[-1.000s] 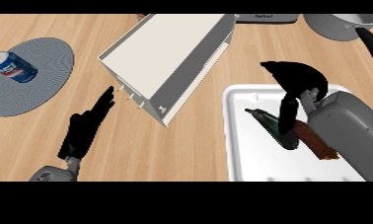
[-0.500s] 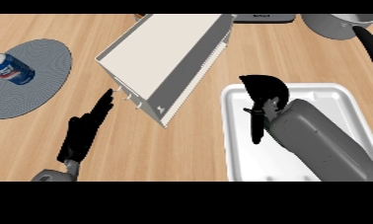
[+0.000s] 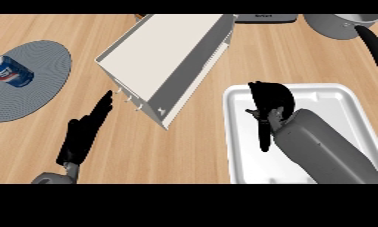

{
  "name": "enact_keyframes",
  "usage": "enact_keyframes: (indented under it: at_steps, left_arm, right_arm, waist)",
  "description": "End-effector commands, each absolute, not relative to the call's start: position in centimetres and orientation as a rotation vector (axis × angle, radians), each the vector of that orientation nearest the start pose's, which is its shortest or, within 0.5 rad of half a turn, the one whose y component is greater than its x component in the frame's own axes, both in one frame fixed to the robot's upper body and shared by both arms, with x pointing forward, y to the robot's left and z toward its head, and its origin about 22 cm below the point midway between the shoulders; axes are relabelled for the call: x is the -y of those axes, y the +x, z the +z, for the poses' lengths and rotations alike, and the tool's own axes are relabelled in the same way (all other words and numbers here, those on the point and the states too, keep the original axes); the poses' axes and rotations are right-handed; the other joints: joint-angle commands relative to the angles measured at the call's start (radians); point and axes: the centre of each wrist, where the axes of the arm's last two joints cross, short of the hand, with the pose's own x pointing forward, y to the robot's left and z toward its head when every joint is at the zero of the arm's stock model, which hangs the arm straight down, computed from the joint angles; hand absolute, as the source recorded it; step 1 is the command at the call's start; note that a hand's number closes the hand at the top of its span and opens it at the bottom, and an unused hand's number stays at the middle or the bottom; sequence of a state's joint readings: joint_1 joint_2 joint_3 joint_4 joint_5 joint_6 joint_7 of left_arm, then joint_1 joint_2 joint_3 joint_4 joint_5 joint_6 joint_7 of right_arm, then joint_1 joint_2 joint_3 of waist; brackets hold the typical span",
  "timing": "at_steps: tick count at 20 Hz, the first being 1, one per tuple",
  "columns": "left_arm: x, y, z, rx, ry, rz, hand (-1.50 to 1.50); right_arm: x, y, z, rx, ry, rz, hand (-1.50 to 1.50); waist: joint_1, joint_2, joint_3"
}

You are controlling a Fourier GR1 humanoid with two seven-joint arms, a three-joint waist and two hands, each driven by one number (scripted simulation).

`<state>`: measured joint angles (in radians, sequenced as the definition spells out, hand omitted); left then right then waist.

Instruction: Pick the eggplant from the tray and place it in the tiered shelf

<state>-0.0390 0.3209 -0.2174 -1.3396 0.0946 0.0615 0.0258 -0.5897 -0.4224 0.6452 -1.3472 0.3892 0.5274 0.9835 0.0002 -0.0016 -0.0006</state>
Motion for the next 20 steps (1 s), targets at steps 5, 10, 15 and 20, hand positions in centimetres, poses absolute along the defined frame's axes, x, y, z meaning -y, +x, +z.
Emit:
enact_keyframes:
  at_steps: [5,10,15,20]
  left_arm:
    - [-27.3,22.7,-4.8,1.313,0.128,-0.294,0.0]
    - [-27.0,24.2,-2.0,1.319,0.12,-0.286,0.0]
    - [-26.1,24.6,-3.4,1.308,0.108,-0.276,0.0]
    - [-26.6,25.5,-1.3,1.32,0.124,-0.279,0.0]
  right_arm:
    - [15.9,31.8,5.5,0.389,-0.901,1.442,-1.5]
    - [16.3,33.1,7.0,0.378,-0.89,1.456,-1.5]
    - [15.8,32.9,4.2,0.377,-0.891,1.445,-1.5]
    - [18.2,33.2,2.1,0.358,-0.878,1.477,-1.5]
  waist:
    - [0.003,0.001,0.0]
    - [0.005,0.0,0.001]
    - [0.004,0.002,0.001]
    - [0.005,0.002,0.001]
